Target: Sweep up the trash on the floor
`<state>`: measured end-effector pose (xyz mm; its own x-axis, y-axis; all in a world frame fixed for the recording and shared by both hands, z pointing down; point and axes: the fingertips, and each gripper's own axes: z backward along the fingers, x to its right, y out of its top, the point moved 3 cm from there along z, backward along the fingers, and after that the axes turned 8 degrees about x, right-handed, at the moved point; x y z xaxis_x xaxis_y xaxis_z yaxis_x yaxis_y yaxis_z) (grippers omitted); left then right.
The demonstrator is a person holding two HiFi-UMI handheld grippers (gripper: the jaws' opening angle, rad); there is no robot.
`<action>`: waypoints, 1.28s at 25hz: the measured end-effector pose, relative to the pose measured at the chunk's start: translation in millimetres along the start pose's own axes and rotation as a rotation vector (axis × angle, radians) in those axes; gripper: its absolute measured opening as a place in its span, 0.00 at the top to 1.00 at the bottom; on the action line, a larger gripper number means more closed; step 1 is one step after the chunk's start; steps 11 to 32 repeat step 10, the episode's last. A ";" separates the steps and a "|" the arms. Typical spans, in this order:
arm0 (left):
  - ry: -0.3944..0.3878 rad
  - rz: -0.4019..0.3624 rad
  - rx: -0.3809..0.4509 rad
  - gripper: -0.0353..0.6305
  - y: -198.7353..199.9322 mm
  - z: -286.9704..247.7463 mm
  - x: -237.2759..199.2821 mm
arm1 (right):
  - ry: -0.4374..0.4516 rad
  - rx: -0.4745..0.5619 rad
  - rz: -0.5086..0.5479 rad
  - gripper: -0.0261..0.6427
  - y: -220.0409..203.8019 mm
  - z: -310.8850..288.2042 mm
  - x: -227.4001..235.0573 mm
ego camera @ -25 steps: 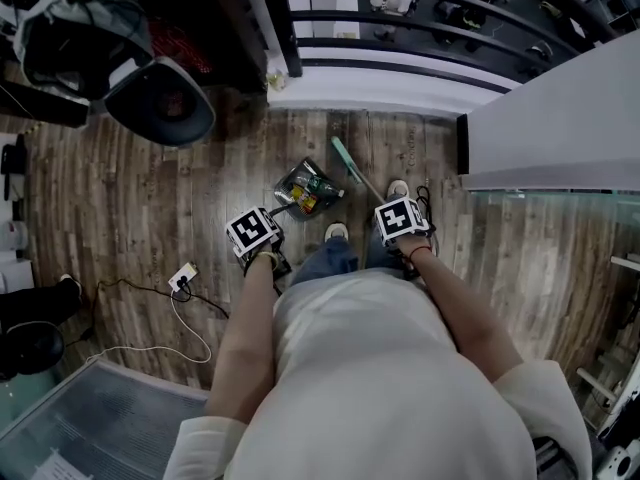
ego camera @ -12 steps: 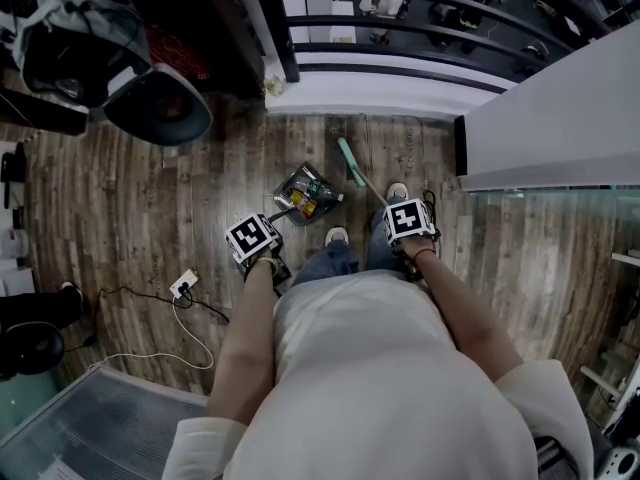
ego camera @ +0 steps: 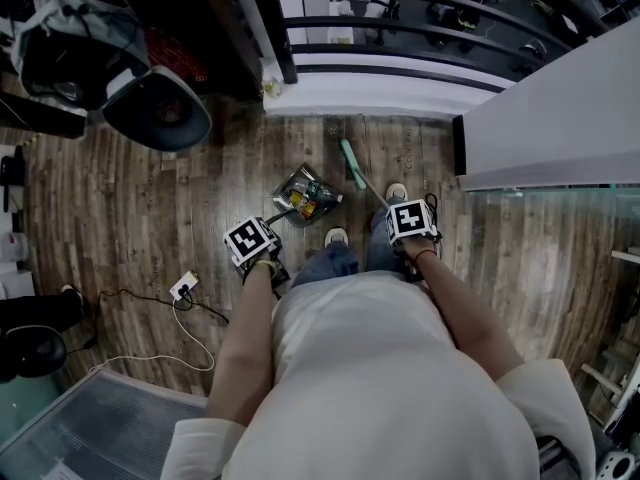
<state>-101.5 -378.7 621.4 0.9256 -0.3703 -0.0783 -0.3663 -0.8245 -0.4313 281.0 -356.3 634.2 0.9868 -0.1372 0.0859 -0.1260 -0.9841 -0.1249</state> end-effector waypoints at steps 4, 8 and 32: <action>-0.001 0.000 0.001 0.81 1.8 0.2 0.3 | 0.000 -0.006 -0.001 0.81 0.8 1.0 -0.2; 0.002 -0.002 0.006 0.81 1.9 -0.5 2.0 | 0.007 -0.015 -0.001 0.81 0.2 -1.5 -0.1; 0.003 -0.004 0.009 0.81 1.7 -1.2 2.5 | 0.009 -0.020 0.001 0.81 0.6 -3.2 -0.9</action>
